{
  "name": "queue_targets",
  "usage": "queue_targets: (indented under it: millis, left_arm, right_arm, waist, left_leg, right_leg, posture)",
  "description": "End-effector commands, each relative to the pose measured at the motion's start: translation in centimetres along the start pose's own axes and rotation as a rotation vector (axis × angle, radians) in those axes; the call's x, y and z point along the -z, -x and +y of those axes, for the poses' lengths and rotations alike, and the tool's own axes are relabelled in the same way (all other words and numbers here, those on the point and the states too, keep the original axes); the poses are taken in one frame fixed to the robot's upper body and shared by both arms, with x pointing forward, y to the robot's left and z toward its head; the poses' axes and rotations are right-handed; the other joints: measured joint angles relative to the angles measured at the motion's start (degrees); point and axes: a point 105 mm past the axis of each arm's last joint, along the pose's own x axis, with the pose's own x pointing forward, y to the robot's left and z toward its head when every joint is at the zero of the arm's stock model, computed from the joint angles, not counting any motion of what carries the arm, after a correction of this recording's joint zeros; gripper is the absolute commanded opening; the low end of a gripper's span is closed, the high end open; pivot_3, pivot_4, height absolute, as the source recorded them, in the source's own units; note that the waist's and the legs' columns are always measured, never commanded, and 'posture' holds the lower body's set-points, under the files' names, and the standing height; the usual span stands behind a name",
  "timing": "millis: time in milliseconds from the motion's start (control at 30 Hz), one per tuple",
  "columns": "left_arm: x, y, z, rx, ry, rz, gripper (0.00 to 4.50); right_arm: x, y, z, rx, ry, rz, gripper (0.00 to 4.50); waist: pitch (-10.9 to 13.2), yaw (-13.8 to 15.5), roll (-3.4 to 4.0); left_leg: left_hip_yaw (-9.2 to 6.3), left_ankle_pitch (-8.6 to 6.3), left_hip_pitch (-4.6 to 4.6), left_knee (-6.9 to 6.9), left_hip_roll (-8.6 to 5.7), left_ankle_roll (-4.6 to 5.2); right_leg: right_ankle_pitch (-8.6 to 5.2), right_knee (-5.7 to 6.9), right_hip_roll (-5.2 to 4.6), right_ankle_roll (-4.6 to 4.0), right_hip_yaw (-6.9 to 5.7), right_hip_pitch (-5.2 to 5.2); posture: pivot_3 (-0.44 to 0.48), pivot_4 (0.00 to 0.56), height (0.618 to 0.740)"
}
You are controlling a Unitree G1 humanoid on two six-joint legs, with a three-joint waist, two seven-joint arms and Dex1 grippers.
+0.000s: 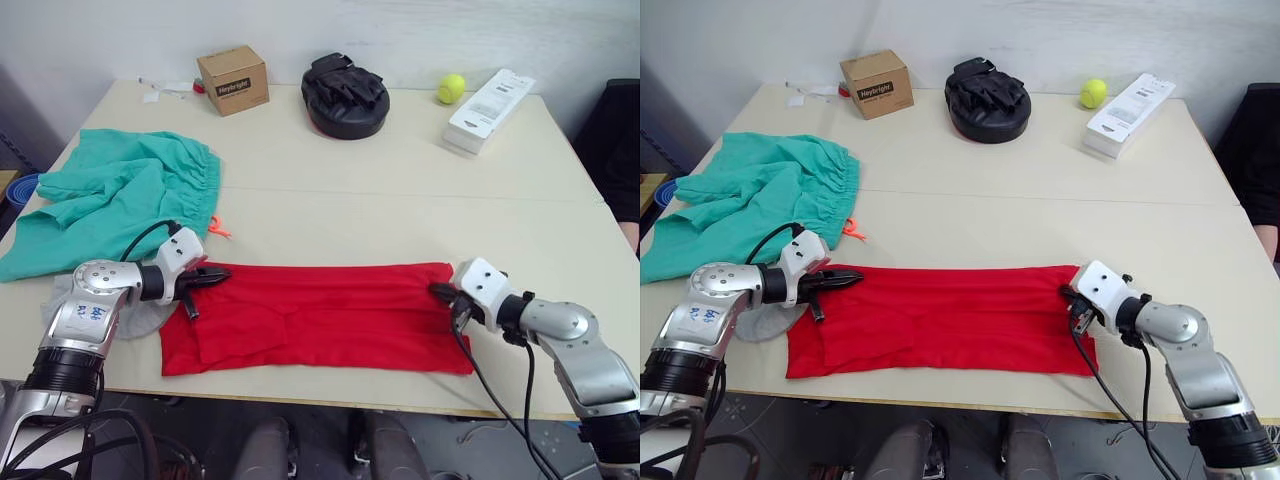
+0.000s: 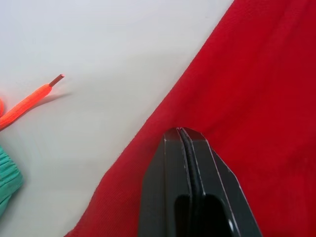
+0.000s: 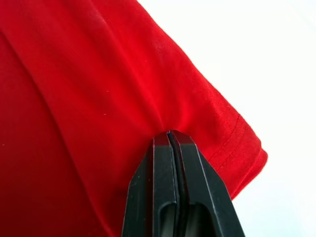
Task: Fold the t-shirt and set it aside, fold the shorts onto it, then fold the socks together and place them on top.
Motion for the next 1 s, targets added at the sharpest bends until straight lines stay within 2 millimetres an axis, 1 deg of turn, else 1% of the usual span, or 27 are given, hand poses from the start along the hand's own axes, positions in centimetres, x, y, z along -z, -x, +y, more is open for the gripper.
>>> queue_targets:
  millis: [33,100,167,267,367,467,533,600,733,833,900,1000]
  left_arm:
    - [1.6,-0.3,-0.1,0.000,0.022,0.064,0.03]
    - [1.5,-0.3,-0.1,0.001,0.021,0.063,0.03]
    - [1.4,-0.4,-0.2,0.006,0.019,0.062,0.03]
    - [1.3,-0.5,-0.2,0.011,0.014,0.060,0.03]
    - [1.2,-0.7,-0.2,0.015,0.013,0.059,0.03]
    - [1.2,-0.8,-0.3,0.018,0.011,0.059,0.03]
    - [1.2,-0.9,-0.3,0.020,0.010,0.059,0.03]
    - [1.2,-0.8,-0.4,0.021,0.011,0.058,0.03]
    - [1.4,-0.7,-0.5,0.020,0.012,0.061,0.03]
    - [1.6,0.0,-0.5,0.018,0.010,0.071,0.03]
    - [1.7,0.8,-0.4,0.018,0.013,0.077,0.03]
    - [1.5,1.7,-0.3,0.025,0.025,0.073,0.03]
  right_arm:
    - [-3.7,-0.7,-0.1,-0.023,0.029,-0.116,0.00]
    - [-5.2,-1.9,0.7,-0.055,0.040,-0.157,0.00]
    - [-6.5,-3.3,1.9,-0.098,0.047,-0.196,0.00]
    - [-7.7,-5.3,3.8,-0.153,0.092,-0.217,0.00]
    - [-7.7,-6.5,4.9,-0.181,0.114,-0.201,0.00]
    - [-5.8,-7.0,5.7,-0.202,0.145,-0.134,0.00]
    - [-4.3,-6.5,5.3,-0.193,0.156,-0.092,0.00]
    - [-2.8,-5.5,4.4,-0.165,0.147,-0.050,0.00]
    - [0.0,-2.8,2.2,-0.109,0.115,0.033,0.00]
    - [2.3,-0.3,0.2,-0.074,0.147,0.103,0.00]
    - [2.7,0.7,-0.8,-0.064,0.152,0.105,0.00]
    - [2.1,1.1,-1.7,-0.065,0.100,0.052,0.00]
  waist:
    - [0.0,0.0,0.02]
    - [0.0,-0.1,0.02]
    - [0.0,-0.1,0.02]
    - [0.0,0.0,0.03]
    - [0.0,0.0,0.03]
    - [0.0,0.1,0.03]
    - [0.0,0.1,0.03]
    - [0.0,0.1,0.03]
    - [0.0,0.2,0.02]
    - [0.0,0.1,0.02]
    - [0.0,0.0,0.00]
    - [0.0,-0.2,-0.01]
  left_leg:
    - [0.00,0.00,0.01,0.00,0.00,0.00]
    - [-0.01,0.01,0.01,-0.03,0.00,-0.01]
    - [0.00,0.01,0.00,-0.06,0.00,-0.02]
    - [0.00,0.02,-0.04,-0.06,0.00,-0.03]
    - [0.00,0.02,-0.07,-0.04,-0.02,-0.02]
    - [-0.01,0.02,-0.07,-0.04,-0.02,-0.02]
    - [-0.01,0.02,-0.07,-0.04,-0.02,-0.02]
    - [-0.01,0.02,-0.05,-0.04,-0.02,-0.02]
    - [-0.03,0.00,-0.03,-0.02,-0.03,0.01]
    - [-0.03,-0.01,0.01,-0.03,-0.03,0.01]
    - [-0.02,-0.01,0.04,-0.05,-0.02,0.01]
    - [-0.02,0.00,0.05,-0.07,0.00,-0.01]
  right_leg:
    - [0.00,0.00,0.00,0.00,0.00,0.00]
    - [0.00,0.01,0.00,0.00,-0.01,-0.03]
    - [0.00,0.01,0.00,0.00,-0.01,-0.06]
    - [0.00,0.02,0.00,0.00,-0.03,-0.08]
    - [0.00,0.01,0.00,0.00,-0.04,-0.08]
    - [0.00,0.01,0.00,0.00,-0.06,-0.07]
    - [0.00,0.01,0.00,0.00,-0.06,-0.07]
    - [0.00,0.01,0.00,0.00,-0.06,-0.04]
    - [0.00,-0.03,-0.02,0.00,-0.07,0.03]
    - [0.00,-0.05,-0.02,0.00,-0.07,0.05]
    - [0.00,-0.06,-0.02,0.00,-0.06,0.06]
    - [0.00,-0.06,-0.01,0.00,-0.07,0.05]
  posture:
    - [0.000,0.150,0.740]
    - [0.000,0.150,0.740]
    - [0.000,0.150,0.740]
    - [0.000,0.150,0.740]
    - [0.000,0.150,0.740]
    - [0.000,0.150,0.740]
    - [0.000,0.150,0.740]
    - [0.000,0.150,0.740]
    - [0.000,0.150,0.740]
    - [0.000,0.150,0.740]
    - [0.000,0.150,0.740]
    - [0.000,0.150,0.740]
